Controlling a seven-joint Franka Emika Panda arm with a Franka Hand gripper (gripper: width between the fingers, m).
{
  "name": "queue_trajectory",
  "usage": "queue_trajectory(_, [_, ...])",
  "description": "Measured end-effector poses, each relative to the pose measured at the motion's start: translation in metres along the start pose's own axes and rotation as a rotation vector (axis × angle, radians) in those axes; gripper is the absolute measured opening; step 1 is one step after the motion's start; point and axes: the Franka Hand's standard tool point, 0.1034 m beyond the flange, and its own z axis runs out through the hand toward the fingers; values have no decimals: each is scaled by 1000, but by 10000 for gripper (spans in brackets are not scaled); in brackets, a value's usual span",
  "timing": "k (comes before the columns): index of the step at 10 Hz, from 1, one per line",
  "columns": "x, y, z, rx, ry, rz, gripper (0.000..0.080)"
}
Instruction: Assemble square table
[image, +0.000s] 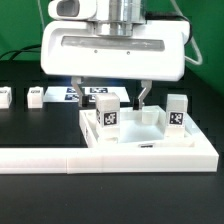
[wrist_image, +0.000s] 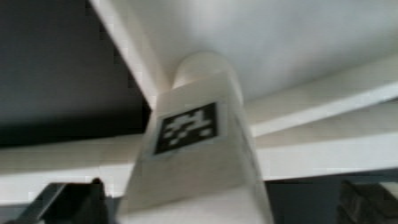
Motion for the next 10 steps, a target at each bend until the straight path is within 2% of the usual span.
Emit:
queue_trajectory(3, [2,12,-8,14,-5,-271,649])
queue_trajectory(4, [1,10,-8,15,-5,-286,649])
queue_trajectory(6, [-2,-5,-4,22,-11,-214,649])
queue_trajectory(7, [-5,-19,-3,14,-17,-155,649])
queue_trajectory(10, [-4,-17,-3,14,-17,-168,649])
